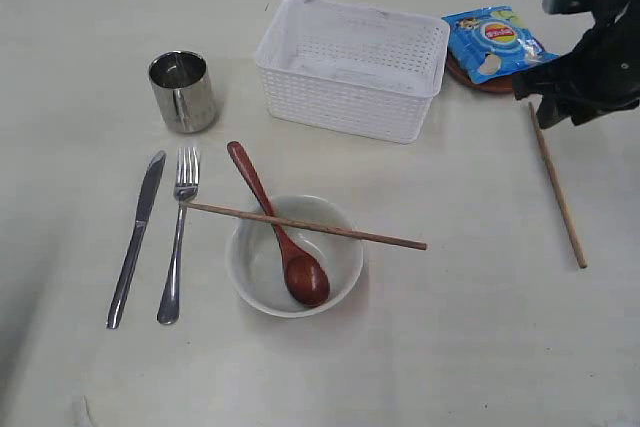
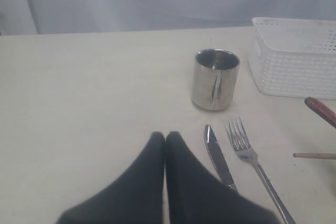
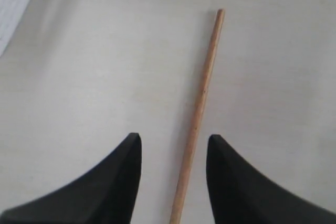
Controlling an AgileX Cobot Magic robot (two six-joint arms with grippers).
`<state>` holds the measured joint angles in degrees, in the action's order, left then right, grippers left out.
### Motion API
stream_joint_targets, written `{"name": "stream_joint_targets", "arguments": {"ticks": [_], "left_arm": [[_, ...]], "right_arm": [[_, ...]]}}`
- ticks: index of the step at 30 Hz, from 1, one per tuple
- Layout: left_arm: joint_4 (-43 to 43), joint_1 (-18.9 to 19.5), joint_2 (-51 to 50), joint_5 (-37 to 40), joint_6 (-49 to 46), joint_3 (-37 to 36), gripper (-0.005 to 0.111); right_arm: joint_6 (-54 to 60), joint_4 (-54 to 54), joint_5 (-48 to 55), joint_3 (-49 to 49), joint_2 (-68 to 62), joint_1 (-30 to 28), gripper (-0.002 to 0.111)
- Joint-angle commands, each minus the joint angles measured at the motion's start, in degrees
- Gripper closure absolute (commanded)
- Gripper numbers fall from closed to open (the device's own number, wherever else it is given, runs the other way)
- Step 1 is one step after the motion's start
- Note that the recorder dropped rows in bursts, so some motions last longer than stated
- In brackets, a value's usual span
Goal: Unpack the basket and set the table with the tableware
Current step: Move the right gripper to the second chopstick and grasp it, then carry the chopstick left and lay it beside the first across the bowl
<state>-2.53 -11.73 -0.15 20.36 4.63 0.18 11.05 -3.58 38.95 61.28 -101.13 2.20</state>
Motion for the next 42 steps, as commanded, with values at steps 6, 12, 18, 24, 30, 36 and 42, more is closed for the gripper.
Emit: {"name": "stream_joint_targets", "arguments": {"ticks": [6, 12, 18, 24, 30, 36, 42], "left_arm": [[-0.5, -0.3, 0.1, -0.6, 0.2, -0.2, 0.107], [-0.5, -0.3, 0.1, -0.6, 0.2, -0.2, 0.107], [-0.5, -0.3, 0.1, -0.6, 0.2, -0.2, 0.107], [-0.5, -0.3, 0.1, -0.6, 0.2, -0.2, 0.107], [-0.5, -0.3, 0.1, -0.6, 0.2, -0.2, 0.107], [-0.5, -0.3, 0.1, -0.6, 0.2, -0.2, 0.107], [-0.5, -0.3, 0.1, -0.6, 0.2, -0.2, 0.107]], "right_arm": [[-2.7, 0.8, 1.9, -0.1, -7.1, -0.8, 0.069], [-5.5, 3.6, 1.9, -0.1, -9.4, -0.8, 0.069], [-6.3, 4.3, 1.9, -0.1, -11.9, -0.8, 0.069], [-6.4, 3.6, 1.9, 0.0, -13.2, -0.8, 0.109], [-8.1, 2.1, 4.6, 1.8, 0.6, -0.4, 0.109], [9.0, -9.6, 6.0, 2.7, 16.1, 15.8, 0.109], [17.4, -5.6, 11.7, 5.3, 13.9, 36.2, 0.109]]}}
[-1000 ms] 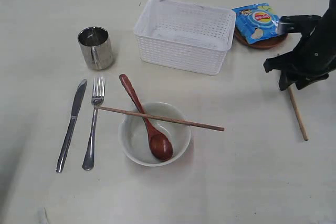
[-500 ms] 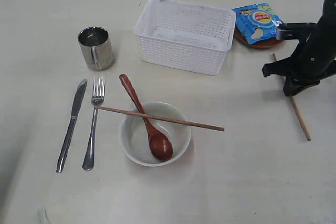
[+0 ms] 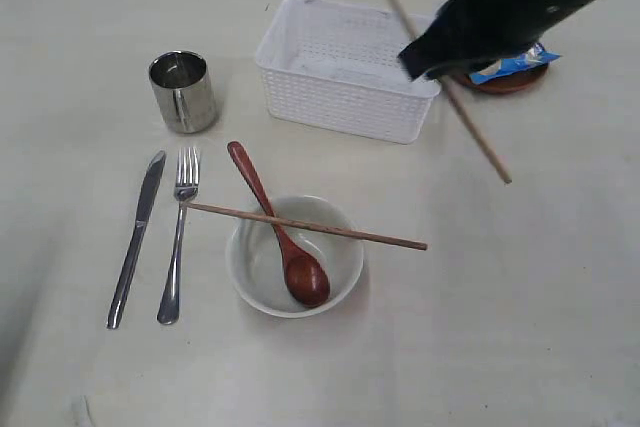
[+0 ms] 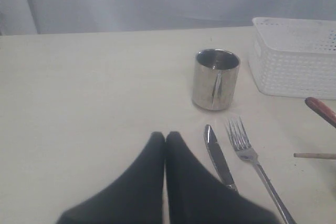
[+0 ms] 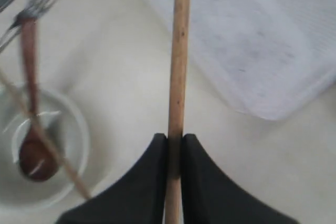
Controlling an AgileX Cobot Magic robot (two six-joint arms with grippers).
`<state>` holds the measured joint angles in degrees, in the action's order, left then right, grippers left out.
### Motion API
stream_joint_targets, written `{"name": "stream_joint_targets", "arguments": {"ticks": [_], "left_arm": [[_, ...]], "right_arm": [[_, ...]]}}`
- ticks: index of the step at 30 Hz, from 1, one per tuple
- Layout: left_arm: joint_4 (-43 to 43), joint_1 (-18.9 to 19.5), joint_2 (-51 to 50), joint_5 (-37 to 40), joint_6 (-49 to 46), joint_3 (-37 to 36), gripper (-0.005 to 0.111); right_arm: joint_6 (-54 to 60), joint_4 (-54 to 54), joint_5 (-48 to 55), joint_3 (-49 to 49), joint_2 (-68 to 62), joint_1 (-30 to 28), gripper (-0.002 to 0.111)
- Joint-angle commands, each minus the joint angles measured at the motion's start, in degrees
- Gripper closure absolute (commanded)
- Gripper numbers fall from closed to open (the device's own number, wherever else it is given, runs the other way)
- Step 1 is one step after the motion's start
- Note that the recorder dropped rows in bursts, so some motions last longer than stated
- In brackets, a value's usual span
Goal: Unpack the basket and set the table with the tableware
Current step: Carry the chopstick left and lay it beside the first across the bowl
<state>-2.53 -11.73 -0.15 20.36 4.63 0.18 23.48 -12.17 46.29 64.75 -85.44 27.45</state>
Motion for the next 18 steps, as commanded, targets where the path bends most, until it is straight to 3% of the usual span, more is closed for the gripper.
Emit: {"name": "stream_joint_targets", "arguments": {"ticks": [1, 7, 18], "left_arm": [[-0.5, -0.3, 0.1, -0.6, 0.2, -0.2, 0.107], [-0.5, -0.3, 0.1, -0.6, 0.2, -0.2, 0.107], [-0.5, -0.3, 0.1, -0.6, 0.2, -0.2, 0.107]], "right_arm": [[4.7, 5.1, 5.8, 2.8, -2.9, 14.1, 0.109], [3.8, 12.2, 11.6, 5.1, -10.6, 25.0, 0.109], [5.5, 17.0, 11.0, 5.1, -17.6, 30.1, 0.109]]}}
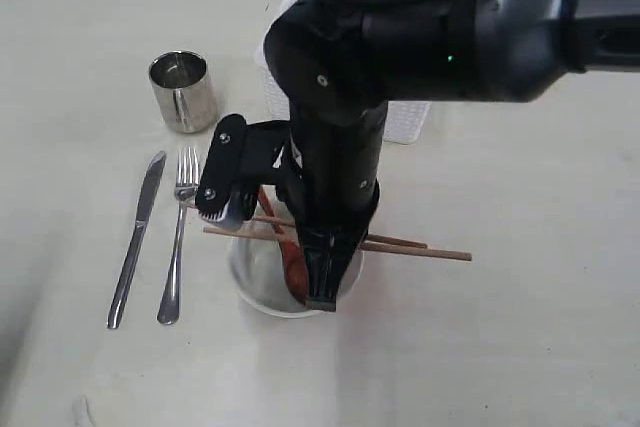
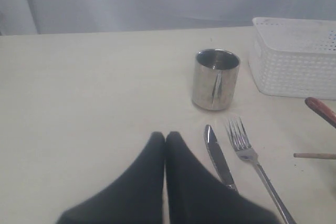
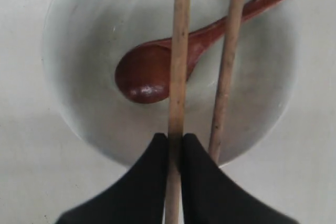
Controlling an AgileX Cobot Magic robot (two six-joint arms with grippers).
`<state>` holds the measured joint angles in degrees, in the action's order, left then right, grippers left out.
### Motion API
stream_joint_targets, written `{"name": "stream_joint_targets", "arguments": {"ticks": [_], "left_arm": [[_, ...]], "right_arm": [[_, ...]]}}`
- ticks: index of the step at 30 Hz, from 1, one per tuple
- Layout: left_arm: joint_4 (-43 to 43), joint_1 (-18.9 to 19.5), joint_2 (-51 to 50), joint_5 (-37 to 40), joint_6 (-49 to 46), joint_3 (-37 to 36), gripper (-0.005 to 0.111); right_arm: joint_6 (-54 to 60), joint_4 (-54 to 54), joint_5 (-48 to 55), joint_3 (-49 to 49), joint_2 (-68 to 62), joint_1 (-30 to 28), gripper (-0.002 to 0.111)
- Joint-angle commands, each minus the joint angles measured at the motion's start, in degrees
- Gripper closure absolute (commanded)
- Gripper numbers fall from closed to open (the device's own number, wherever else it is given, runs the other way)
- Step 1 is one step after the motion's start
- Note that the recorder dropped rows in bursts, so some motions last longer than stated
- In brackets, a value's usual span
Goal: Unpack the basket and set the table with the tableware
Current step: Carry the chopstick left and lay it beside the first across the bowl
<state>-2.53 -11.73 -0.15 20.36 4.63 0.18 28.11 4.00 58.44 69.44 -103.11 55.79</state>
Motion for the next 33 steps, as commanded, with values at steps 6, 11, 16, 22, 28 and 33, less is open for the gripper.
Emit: {"name": "stream_joint_targets", "arguments": {"ticks": [6, 11, 16, 22, 28, 33], "left_arm": [[-0.5, -0.3, 0.1, -0.6, 0.2, -0.2, 0.107], [-0.5, -0.3, 0.1, -0.6, 0.2, -0.2, 0.107], [-0.5, -0.3, 0.1, -0.6, 0.2, -0.2, 0.107], [-0.5, -0.3, 0.1, -0.6, 0.2, -0.2, 0.107], [-0.5, -0.3, 0.1, -0.6, 0.2, -0.2, 0.107], [-0.5, -0.3, 0.1, -0.6, 0.2, -0.2, 0.107]], "right_arm": [[0.7, 0.8, -3.5, 0.5, 0.0, 2.1, 0.109], [0.0, 1.2, -4.7, 3.9, -0.9, 2.1, 0.109], [-4.9, 1.5, -0.8, 9.0, -5.7, 2.1, 0.109], [-5.4, -0.4, 0.6, 8.9, -5.7, 1.3, 0.109], [-4.2, -0.9, -5.3, 2.5, -1.4, 1.2, 0.109], [-4.1, -1.1, -6.8, 2.4, -0.5, 1.2, 0.109]]}}
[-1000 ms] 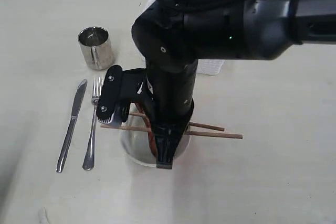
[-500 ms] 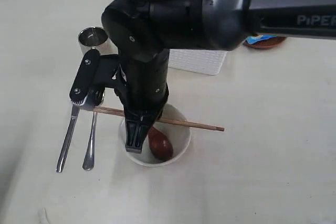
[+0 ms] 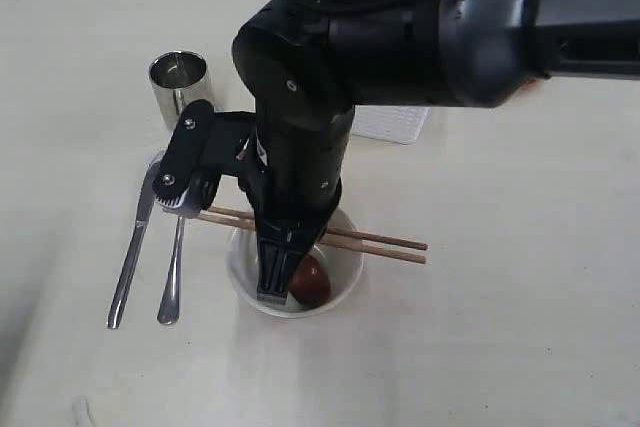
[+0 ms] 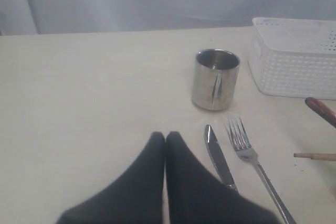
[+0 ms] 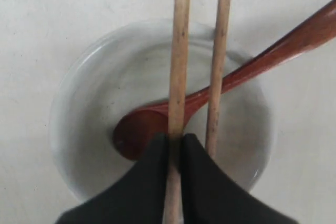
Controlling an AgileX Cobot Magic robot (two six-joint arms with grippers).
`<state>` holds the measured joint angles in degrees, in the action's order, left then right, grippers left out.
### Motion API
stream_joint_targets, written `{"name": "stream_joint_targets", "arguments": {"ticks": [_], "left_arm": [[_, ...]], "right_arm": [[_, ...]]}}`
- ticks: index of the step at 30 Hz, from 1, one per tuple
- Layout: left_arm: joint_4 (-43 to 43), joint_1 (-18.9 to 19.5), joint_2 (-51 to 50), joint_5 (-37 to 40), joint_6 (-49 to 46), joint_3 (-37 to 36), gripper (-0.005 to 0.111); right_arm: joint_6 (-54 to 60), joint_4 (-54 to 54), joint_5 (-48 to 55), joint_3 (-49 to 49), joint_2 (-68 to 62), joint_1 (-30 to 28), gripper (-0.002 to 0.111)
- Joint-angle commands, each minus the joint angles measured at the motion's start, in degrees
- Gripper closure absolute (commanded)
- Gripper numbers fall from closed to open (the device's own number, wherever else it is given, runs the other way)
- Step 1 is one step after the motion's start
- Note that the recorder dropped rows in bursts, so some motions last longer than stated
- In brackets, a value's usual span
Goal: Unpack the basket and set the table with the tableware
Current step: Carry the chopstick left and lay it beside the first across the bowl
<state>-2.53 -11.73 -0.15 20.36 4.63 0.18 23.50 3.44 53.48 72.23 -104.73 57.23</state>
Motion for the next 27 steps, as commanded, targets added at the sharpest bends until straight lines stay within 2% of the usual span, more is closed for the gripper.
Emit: {"name": "stream_joint_targets", "arguments": {"ticks": [1, 27], "left_arm": [[-0.5, -0.3, 0.1, -0.6, 0.2, -0.2, 0.107], [-0.5, -0.3, 0.1, -0.6, 0.2, -0.2, 0.107]], "right_arm": [[0.5, -0.6, -2.4, -0.4, 0.9, -0.2, 0.109], [1.4, 2.2, -2.2, -0.4, -2.6, -0.2, 0.108]]}}
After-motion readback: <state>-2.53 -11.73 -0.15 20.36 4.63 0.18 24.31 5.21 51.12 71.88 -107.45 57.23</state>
